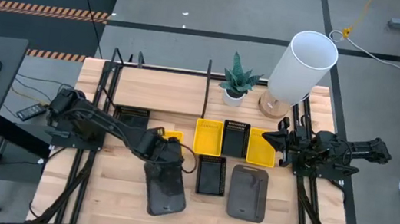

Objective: Stack baskets on shelf by color
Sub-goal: Stack the transparent black bin on the transparent black bins

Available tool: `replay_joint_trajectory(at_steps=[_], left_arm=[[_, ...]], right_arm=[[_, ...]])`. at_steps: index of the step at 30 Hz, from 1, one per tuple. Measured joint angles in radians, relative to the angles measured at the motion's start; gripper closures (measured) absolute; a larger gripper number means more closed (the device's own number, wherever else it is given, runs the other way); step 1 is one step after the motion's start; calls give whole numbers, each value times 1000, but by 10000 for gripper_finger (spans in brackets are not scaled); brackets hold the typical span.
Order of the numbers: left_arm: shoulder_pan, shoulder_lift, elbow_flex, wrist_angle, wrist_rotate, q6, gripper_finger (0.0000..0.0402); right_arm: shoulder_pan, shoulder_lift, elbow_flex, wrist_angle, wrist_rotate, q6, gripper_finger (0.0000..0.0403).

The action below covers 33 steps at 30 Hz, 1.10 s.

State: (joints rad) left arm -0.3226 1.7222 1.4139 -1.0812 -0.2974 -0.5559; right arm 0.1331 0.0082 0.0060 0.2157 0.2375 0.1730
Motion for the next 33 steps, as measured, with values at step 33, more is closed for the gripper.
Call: replay_joint_trajectory(at_steps=[33], left_arm=[[165,302,-14,1462,-110,486,260]], right_arm=[[0,16,1,40,-3,0,376]])
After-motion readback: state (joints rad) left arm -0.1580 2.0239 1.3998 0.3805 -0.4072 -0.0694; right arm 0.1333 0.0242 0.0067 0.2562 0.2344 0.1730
